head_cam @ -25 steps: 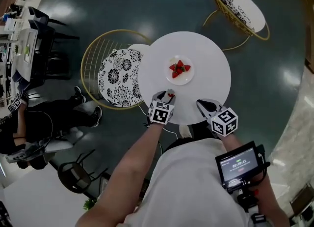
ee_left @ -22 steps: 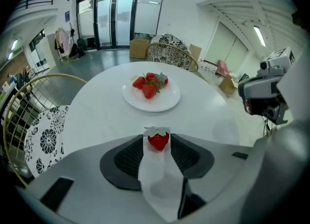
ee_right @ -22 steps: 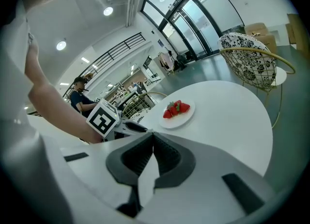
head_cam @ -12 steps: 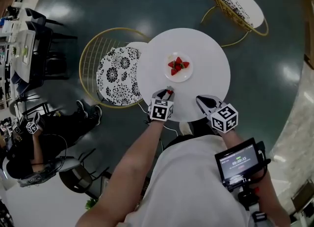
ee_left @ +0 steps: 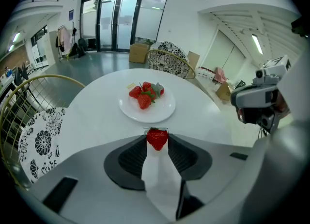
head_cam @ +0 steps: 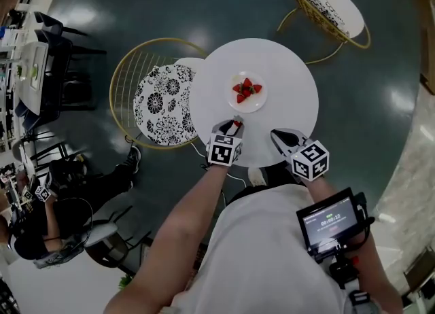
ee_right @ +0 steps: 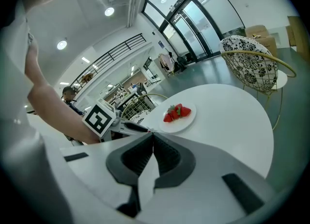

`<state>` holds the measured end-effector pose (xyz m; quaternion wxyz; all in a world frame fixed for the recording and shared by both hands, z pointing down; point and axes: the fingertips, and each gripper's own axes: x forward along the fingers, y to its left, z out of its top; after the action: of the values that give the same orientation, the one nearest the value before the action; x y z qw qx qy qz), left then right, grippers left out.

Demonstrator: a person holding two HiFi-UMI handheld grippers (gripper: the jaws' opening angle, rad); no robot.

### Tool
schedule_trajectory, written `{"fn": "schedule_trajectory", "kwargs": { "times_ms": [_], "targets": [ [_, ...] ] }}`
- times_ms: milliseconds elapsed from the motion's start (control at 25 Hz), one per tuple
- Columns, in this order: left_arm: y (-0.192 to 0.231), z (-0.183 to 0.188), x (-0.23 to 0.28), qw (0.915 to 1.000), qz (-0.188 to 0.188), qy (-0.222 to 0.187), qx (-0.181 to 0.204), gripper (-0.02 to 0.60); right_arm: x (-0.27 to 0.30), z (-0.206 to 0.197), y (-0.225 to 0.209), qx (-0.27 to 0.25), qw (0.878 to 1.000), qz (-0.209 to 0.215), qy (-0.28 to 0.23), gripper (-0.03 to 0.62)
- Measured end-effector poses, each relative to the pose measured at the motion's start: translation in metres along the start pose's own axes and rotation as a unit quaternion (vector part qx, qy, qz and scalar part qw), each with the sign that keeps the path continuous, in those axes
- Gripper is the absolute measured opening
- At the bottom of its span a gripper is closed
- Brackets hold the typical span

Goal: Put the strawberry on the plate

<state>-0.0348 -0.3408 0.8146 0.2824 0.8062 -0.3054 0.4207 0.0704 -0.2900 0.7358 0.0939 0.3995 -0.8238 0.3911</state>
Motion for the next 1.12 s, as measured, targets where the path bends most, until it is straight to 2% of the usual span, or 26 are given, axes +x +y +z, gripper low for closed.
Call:
{"fn": "schedule_trajectory", "kwargs": {
  "times_ms": [320, 560, 1120],
  "targets": [
    [-0.017, 0.025, -0.006, 0.9994, -0.021, -0.025, -0.008, 0.144, -0.003, 0.004, 0.000, -0.003, 1.000, -0.005, -0.004, 0.008],
    [-0.024, 0.059, -0.010, 0.9980, -0.034, -0.051, -0.013, 0.144, 0.003, 0.016, -0.003, -0.008, 1.000, -0.003, -0.009, 0.008],
    [-0.016, 0.073, 0.026, 0.9943, -0.046, -0.031, -0.091, 0.144, -0.005, 0.013, -0.015, 0.012, 1.000, -0.028, -0.005, 0.006]
  ]
}}
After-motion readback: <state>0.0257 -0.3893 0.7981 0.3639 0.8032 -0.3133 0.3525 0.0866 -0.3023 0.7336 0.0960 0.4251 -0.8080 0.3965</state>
